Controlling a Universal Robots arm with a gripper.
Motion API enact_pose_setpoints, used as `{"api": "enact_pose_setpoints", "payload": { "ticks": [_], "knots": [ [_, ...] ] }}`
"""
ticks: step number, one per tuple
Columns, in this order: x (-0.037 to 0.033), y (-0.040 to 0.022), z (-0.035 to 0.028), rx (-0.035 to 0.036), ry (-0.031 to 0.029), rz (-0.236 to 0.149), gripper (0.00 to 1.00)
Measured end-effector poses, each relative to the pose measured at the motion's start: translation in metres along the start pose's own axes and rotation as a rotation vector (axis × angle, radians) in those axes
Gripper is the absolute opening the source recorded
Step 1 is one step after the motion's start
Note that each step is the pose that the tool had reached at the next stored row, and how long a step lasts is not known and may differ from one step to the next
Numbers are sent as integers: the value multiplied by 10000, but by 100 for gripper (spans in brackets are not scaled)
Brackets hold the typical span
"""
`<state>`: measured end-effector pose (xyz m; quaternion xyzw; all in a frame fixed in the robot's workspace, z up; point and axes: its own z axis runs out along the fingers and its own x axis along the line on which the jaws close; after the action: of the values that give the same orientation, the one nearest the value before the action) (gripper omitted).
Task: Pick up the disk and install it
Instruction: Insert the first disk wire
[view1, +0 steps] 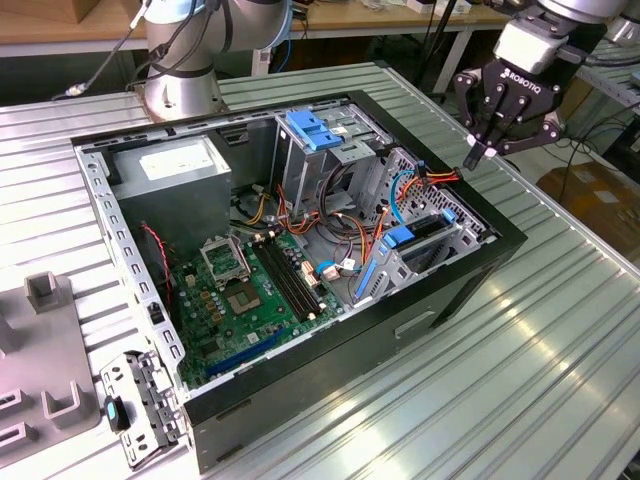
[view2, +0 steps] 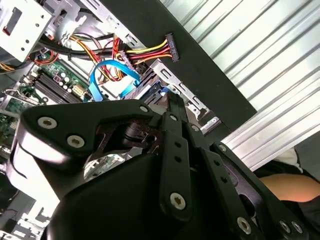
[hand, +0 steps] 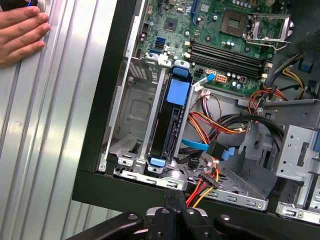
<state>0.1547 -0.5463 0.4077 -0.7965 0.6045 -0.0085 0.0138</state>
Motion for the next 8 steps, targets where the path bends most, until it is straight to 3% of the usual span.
{"api": "enact_pose_setpoints", "payload": {
  "ticks": [3, 4, 5, 8],
  "knots": [
    [2, -12, 42, -5, 14, -650, 11],
    [2, -17, 51, -6, 21, -730, 11],
    [0, -34, 68, -6, 33, -835, 18],
    [-9, -91, 106, -8, 52, -976, 18]
  ]
}}
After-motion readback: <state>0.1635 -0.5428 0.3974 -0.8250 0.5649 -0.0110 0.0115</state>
